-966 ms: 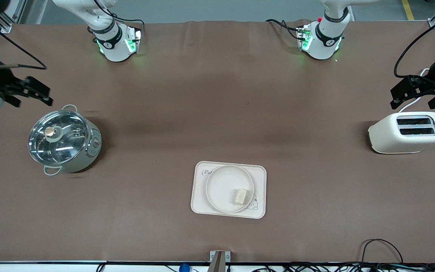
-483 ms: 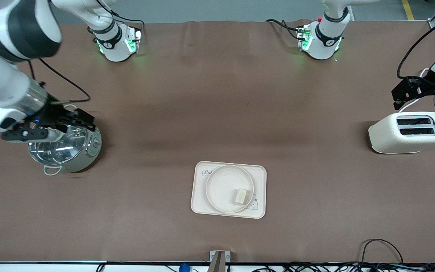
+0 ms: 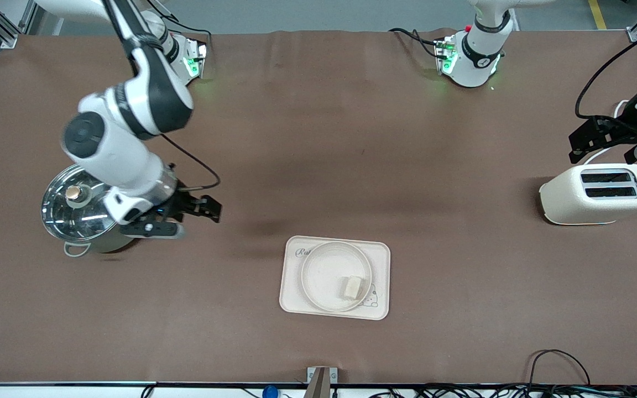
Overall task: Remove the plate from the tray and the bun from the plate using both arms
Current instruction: 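Reach the right gripper over the white plate on the tray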
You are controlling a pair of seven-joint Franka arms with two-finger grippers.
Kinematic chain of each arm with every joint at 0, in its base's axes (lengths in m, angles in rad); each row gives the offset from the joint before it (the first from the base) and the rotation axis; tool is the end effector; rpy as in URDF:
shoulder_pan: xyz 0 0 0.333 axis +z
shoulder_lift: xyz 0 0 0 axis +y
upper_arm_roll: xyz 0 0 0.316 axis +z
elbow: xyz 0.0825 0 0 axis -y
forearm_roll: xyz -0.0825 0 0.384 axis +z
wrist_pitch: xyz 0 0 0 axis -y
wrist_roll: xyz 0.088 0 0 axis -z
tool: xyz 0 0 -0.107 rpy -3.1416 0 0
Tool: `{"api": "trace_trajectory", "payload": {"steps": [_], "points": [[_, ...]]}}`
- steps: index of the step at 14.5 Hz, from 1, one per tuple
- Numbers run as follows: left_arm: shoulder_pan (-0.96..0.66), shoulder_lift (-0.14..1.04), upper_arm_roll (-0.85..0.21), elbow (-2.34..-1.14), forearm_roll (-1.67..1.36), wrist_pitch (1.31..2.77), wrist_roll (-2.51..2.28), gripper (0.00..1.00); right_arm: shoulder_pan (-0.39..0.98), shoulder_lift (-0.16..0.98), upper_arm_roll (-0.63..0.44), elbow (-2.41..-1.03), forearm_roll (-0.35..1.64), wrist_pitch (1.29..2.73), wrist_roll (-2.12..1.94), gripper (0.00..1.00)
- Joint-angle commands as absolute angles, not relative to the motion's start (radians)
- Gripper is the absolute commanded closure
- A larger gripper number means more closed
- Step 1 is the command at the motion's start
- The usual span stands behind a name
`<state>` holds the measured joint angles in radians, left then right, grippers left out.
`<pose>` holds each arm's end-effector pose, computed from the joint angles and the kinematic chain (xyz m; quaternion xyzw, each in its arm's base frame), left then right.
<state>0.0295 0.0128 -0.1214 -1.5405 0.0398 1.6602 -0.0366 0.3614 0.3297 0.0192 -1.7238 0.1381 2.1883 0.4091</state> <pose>0.5659 -0.0477 0.6402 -0.9980 0.0283 -0.0546 0.0156 0.6118 0.2490 0.4063 -0.9945 0.0510 -0.0382 0.0829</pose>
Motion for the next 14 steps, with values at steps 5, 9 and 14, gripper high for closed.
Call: {"api": "trace_trajectory", "payload": {"steps": [5, 9, 14], "points": [[0.048, 0.038, -0.12, -1.509, -0.046, 1.643, -0.034, 0.0, 0.469, 0.604, 0.011, -1.639, 0.4, 2.483, 0.497, 0.0], [0.048, 0.038, -0.12, -1.509, -0.043, 1.643, -0.029, 0.0, 0.534, 0.773, 0.008, -1.488, 0.462, 2.551, 0.553, 0.0], [0.049, 0.038, -0.12, -1.509, -0.043, 1.643, -0.026, 0.0, 0.546, 0.902, 0.003, -1.285, 0.453, 2.539, 0.667, 0.0]]}}
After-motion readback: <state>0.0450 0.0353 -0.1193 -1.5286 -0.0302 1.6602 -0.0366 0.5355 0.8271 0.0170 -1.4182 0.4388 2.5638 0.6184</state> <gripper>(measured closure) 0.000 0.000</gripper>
